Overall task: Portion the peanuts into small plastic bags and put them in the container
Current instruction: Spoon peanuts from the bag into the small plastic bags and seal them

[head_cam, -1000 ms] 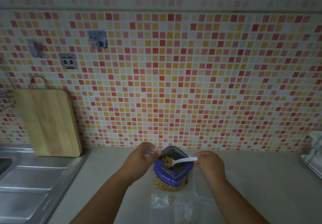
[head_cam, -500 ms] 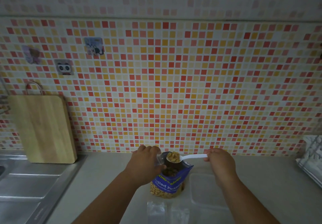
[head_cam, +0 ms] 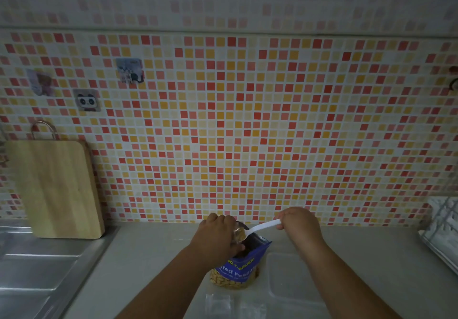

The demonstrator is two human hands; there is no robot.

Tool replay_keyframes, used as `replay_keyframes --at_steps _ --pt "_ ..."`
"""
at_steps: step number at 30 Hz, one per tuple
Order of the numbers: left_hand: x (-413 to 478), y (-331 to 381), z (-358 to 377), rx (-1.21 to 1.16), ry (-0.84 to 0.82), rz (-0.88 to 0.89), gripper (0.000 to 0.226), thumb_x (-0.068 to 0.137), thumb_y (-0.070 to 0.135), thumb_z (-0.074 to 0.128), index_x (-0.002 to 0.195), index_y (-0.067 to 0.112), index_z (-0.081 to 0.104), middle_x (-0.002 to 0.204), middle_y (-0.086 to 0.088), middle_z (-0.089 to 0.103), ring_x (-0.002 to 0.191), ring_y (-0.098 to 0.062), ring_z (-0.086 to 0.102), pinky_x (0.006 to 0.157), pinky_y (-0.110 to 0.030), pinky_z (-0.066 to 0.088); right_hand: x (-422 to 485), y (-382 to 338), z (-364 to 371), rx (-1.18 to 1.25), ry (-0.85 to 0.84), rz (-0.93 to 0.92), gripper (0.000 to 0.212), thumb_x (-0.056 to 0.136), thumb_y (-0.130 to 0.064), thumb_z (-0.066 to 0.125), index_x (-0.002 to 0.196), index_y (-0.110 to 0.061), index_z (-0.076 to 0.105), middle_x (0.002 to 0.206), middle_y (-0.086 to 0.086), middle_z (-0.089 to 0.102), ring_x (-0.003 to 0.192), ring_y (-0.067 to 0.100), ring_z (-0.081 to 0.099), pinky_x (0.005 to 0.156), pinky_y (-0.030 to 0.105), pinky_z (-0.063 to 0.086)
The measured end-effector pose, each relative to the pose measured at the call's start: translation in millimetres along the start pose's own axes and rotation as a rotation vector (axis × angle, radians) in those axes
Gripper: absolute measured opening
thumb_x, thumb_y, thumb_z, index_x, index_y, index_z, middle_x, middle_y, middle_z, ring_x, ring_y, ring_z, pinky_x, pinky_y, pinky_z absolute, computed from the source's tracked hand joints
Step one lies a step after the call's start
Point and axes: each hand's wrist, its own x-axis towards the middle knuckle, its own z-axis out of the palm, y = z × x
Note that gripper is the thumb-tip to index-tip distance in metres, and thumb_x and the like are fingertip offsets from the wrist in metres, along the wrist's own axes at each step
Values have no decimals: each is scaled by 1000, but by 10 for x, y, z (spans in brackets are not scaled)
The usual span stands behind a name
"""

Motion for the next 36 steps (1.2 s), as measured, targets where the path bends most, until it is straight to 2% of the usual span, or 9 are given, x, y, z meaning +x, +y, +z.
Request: replay_keyframes --at_steps 4,6,10,13,16,23,27,31,36 --pt "31 8 85 -57 6 -13 59 84 54 54 128 16 42 125 -3 53 115 -23 44 95 -34 36 -39 -151 -15 54 24 -11 34 96 -16 46 126 -12 58 122 5 61 112 21 57 101 28 44" --pt "45 16 116 -113 46 -22 55 85 53 52 126 17 43 123 -3 55 111 -22 45 91 -32 36 -66 -225 11 130 90 -121 30 94 -14 44 114 -9 66 115 8 67 105 24 62 92 32 49" --pt "26 53 78 -343 170 -58 47 89 47 52 124 17 44 115 -1 55 104 -20 46 87 -29 38 -279 -389 -33 131 259 -361 25 94 -13 44 99 -17 68 98 5 67 81 20 63 73 33 54" --pt "-15 10 21 -651 195 -154 48 88 44 55 127 21 41 114 2 47 104 -16 47 85 -27 45 -436 -474 -216 41 500 -539 22 92 -13 47 102 -18 66 76 -8 50 75 14 50 65 29 47" --pt "-50 -96 -25 -812 225 -204 40 89 44 55 122 24 44 117 -1 51 103 -16 52 79 -22 44 -549 -460 -327 49 672 -561 22 87 -10 54 105 -15 66 83 0 59 83 14 48 67 28 44" --pt "-137 -186 -135 -867 201 -263 34 90 42 53 115 19 48 109 1 56 99 -14 54 77 -22 41 -501 -396 236 -394 195 -412 31 85 -16 58 116 -12 57 115 8 59 110 24 50 92 30 42" --pt "-172 -174 -33 -848 50 -307 40 91 43 52 121 19 43 110 -1 55 95 -17 55 73 -23 46 -398 -293 558 -242 132 -207 29 87 -18 54 114 -13 61 111 7 64 103 23 59 84 29 49" --pt "-204 -113 10 -906 -6 -296 42 92 43 50 124 18 40 107 1 56 77 -11 55 54 -13 42 -299 -201 772 -55 110 -49 25 86 -19 53 108 -16 64 103 5 67 94 22 64 74 28 50" --pt "-184 -130 8 -936 -6 -310 41 92 42 50 124 19 40 107 3 53 98 -13 56 65 -14 45 -198 -145 740 85 129 -1 22 88 -15 51 105 -15 65 104 6 67 93 22 61 71 26 44"
